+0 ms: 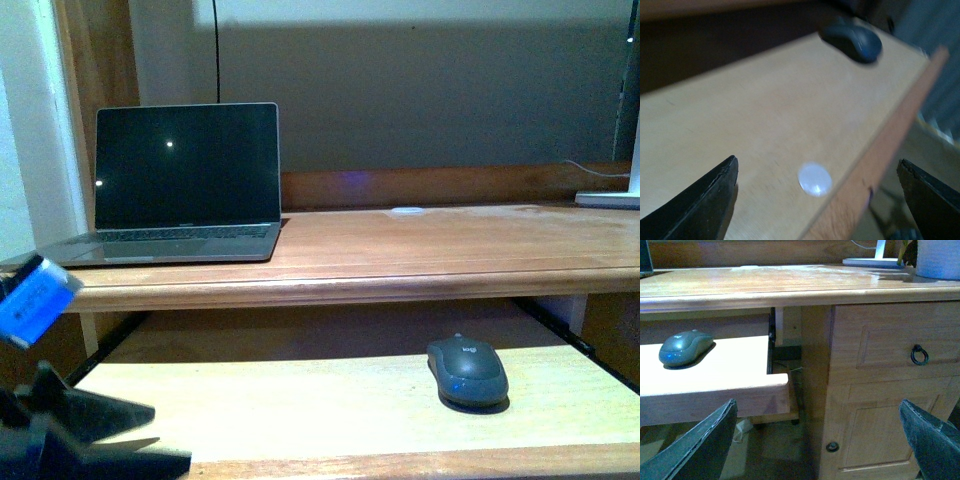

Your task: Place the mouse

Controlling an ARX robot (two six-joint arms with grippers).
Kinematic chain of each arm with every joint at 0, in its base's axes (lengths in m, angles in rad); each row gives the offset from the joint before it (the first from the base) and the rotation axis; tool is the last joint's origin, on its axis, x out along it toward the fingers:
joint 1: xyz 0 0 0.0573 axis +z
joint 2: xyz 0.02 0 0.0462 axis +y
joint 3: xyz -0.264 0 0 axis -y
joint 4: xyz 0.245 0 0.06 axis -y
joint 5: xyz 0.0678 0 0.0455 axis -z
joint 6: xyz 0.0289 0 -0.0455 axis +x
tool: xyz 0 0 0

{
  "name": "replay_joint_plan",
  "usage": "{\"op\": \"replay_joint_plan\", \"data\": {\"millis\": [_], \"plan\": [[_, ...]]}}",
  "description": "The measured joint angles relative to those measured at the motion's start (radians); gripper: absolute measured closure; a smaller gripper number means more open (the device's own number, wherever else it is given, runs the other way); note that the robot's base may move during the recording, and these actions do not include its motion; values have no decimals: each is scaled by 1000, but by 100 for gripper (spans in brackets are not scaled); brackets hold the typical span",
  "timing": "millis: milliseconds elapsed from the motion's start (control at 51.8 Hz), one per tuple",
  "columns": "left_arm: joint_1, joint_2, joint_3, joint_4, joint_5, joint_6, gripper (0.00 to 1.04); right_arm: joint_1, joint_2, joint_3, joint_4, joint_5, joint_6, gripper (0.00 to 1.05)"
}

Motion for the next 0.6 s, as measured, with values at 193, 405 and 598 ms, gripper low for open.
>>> {"op": "replay_joint_plan", "data": {"millis": [193,405,598], "plan": [[29,-207,-117,407,-304,-587,8,0,0,0,0,0,0,7],[18,-549,-353,232,-921,-278,45,0,0,0,0,1,0,7],[14,-663,-484,241,-928,-174,84,175,319,171,18,86,-27,7]]}}
